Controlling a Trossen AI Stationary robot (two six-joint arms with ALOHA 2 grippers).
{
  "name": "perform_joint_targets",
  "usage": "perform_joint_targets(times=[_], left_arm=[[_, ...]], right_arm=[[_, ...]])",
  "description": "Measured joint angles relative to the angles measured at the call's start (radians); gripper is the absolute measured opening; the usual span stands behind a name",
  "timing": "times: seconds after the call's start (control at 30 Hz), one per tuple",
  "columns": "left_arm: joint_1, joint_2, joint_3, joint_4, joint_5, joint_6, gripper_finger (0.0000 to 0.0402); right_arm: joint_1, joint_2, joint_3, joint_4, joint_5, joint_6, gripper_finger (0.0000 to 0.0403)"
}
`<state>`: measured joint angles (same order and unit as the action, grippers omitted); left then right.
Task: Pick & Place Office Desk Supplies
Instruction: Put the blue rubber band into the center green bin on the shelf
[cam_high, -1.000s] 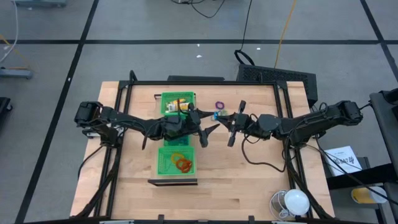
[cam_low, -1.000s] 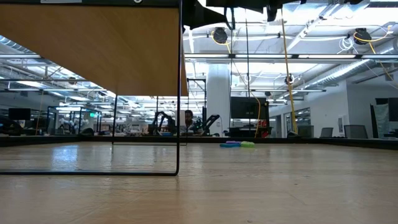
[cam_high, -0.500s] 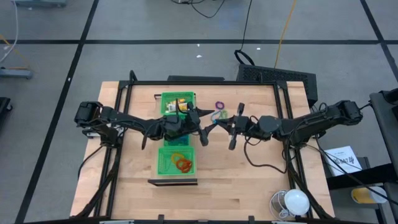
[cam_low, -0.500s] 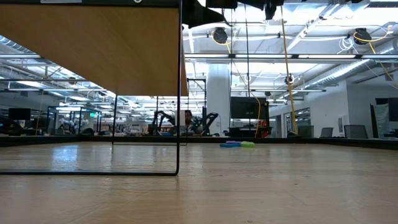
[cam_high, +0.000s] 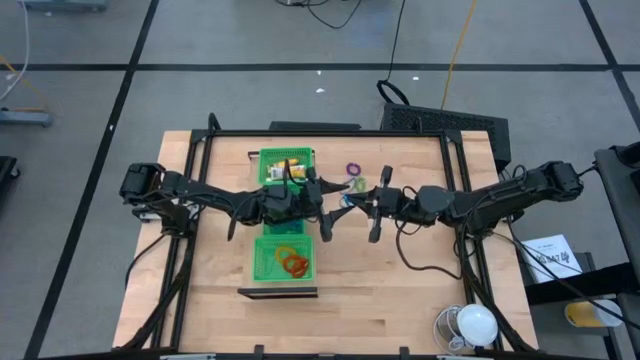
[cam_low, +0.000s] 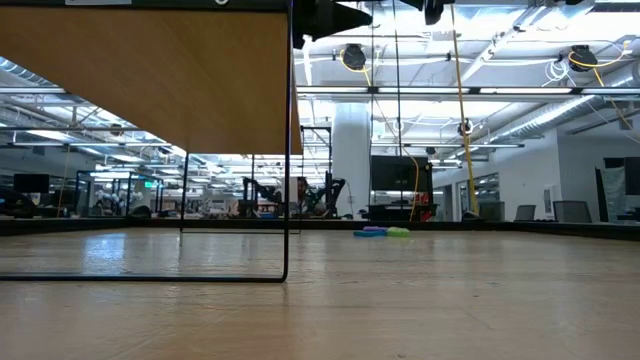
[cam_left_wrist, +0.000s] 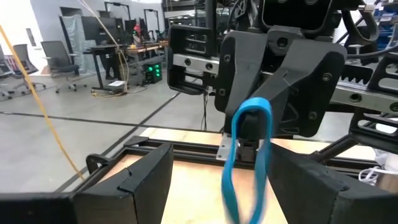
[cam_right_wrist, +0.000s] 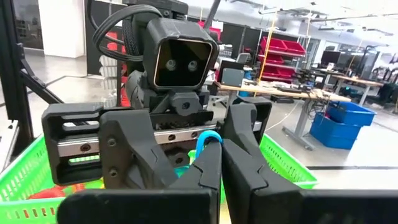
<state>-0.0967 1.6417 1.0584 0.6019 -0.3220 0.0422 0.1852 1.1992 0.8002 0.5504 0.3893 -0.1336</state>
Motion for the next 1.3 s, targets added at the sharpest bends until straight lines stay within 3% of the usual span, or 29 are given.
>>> perform_joint_targets(times=[0.4,0.77,1.3], left_arm=[[0.000,0.000,0.000,0.000,0.009,0.001,0.0244],[0.000,0.000,0.000,0.000,0.109,-0.003,0.0124],[0.000,0.000,0.000,0.001,0.109,0.001,0.0014]], right_arm=[[0.000,0.000,0.000,0.000,0.001,-0.016,0.0000],[0.000,0.000,0.000,-0.001,0.001,-0.016,0.0000],[0.000,0.000,0.000,-0.013,0.001,-0.016,0.0000]])
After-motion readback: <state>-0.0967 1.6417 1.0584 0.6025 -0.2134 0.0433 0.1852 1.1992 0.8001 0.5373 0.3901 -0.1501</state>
